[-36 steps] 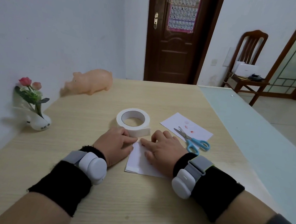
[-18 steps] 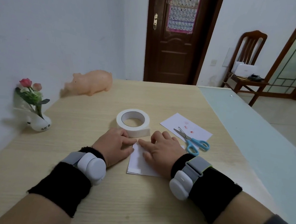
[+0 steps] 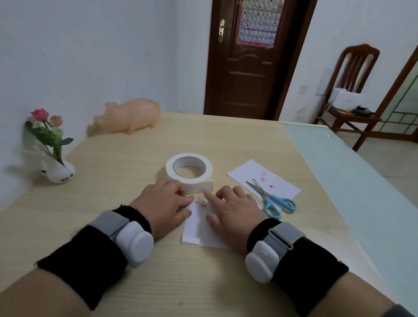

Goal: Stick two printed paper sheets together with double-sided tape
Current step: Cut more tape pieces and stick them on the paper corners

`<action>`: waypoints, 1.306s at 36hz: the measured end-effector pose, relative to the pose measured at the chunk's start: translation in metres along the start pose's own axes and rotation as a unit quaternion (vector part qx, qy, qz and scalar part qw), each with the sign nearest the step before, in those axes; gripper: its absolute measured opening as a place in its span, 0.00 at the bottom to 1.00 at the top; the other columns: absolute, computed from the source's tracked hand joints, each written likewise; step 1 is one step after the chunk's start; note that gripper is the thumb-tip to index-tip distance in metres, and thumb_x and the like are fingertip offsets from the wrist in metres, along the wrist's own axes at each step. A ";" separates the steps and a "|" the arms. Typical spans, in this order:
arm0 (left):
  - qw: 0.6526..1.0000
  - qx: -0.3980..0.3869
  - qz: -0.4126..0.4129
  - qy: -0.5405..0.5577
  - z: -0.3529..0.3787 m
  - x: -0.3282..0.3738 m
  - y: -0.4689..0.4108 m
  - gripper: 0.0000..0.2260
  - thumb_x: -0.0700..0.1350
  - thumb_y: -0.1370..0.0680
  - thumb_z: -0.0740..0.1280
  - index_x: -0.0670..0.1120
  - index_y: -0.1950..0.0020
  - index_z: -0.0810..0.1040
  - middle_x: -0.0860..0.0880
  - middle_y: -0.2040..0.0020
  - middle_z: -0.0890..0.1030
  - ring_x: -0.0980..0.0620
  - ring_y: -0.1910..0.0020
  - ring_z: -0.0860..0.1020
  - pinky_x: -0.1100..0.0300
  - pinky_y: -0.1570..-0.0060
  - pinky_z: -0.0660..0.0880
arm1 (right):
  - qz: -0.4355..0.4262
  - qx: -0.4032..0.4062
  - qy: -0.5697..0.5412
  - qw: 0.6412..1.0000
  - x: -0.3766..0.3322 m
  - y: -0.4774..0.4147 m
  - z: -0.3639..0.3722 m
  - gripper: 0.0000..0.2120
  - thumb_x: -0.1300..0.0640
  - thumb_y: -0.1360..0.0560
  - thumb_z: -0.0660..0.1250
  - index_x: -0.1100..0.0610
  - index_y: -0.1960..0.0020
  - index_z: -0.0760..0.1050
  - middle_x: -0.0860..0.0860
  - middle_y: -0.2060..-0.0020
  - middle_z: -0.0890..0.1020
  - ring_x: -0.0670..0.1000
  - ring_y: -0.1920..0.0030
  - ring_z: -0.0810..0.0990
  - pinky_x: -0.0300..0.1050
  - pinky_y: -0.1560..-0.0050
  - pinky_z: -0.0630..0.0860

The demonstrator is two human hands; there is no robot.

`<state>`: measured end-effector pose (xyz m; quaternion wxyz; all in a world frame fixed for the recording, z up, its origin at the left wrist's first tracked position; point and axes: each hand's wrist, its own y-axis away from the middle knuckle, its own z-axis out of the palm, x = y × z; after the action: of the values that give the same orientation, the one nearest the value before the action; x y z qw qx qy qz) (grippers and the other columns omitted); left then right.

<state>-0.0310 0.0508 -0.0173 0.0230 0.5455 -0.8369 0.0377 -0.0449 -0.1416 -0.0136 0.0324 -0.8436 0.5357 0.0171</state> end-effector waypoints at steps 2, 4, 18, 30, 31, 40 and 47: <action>1.000 0.006 0.005 -0.014 0.001 -0.001 0.002 0.36 0.66 0.36 0.37 0.61 0.35 0.70 0.56 0.39 0.68 0.52 0.35 0.62 0.55 0.41 0.64 | -0.001 0.006 0.001 1.000 -0.001 0.001 0.000 0.24 0.44 0.22 0.51 0.43 0.26 0.55 0.50 0.39 0.67 0.53 0.39 0.63 0.50 0.42 0.62; 1.000 0.012 -0.003 -0.004 0.005 -0.002 0.004 0.38 0.66 0.37 0.36 0.62 0.34 0.69 0.57 0.38 0.67 0.52 0.34 0.61 0.55 0.41 0.63 | -0.005 -0.002 0.007 1.000 -0.002 0.000 0.000 0.22 0.44 0.22 0.51 0.43 0.28 0.59 0.50 0.41 0.67 0.54 0.40 0.63 0.50 0.42 0.62; 0.992 0.101 -0.001 0.078 0.008 -0.008 0.007 0.28 0.67 0.35 0.52 0.55 0.50 0.83 0.56 0.47 0.77 0.51 0.43 0.71 0.56 0.46 0.67 | -0.006 -0.004 -0.031 0.999 0.004 0.005 -0.005 0.19 0.47 0.20 0.51 0.49 0.34 0.70 0.49 0.37 0.69 0.53 0.39 0.64 0.49 0.40 0.64; 0.988 0.099 -0.084 0.081 -0.020 0.001 -0.032 0.17 0.52 0.24 0.65 0.53 0.36 0.73 0.53 0.36 0.73 0.50 0.35 0.67 0.56 0.37 0.65 | 0.166 0.138 -0.099 0.971 0.069 0.022 -0.038 0.13 0.56 0.25 0.62 0.54 0.42 0.77 0.53 0.50 0.78 0.54 0.47 0.76 0.42 0.52 0.68; 0.991 0.077 -0.091 0.063 -0.021 0.004 -0.035 0.17 0.53 0.24 0.64 0.54 0.35 0.72 0.53 0.35 0.73 0.50 0.34 0.67 0.55 0.37 0.65 | 0.187 0.113 -0.073 0.973 0.076 0.024 -0.039 0.14 0.54 0.24 0.62 0.54 0.40 0.75 0.53 0.48 0.77 0.55 0.45 0.75 0.42 0.51 0.67; 0.993 0.072 -0.092 0.016 -0.018 0.010 -0.041 0.08 0.53 0.24 0.61 0.58 0.47 0.76 0.55 0.51 0.80 0.49 0.46 0.75 0.57 0.50 0.68 | 0.231 -0.016 0.001 0.973 0.094 0.030 -0.035 0.26 0.41 0.27 0.62 0.52 0.33 0.68 0.53 0.39 0.72 0.55 0.36 0.68 0.46 0.41 0.68; 0.991 0.082 -0.098 0.036 -0.018 0.007 -0.042 0.10 0.54 0.23 0.61 0.59 0.44 0.75 0.57 0.47 0.80 0.51 0.43 0.75 0.55 0.44 0.67 | 0.214 -0.058 0.027 0.975 0.092 0.025 -0.037 0.22 0.45 0.25 0.62 0.55 0.35 0.71 0.53 0.41 0.76 0.55 0.40 0.73 0.45 0.43 0.71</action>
<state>0.0048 0.0294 0.0029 0.0120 0.6232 -0.7723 0.1230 -0.0286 -0.2381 0.0163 -0.0357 -0.7098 0.7028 0.0314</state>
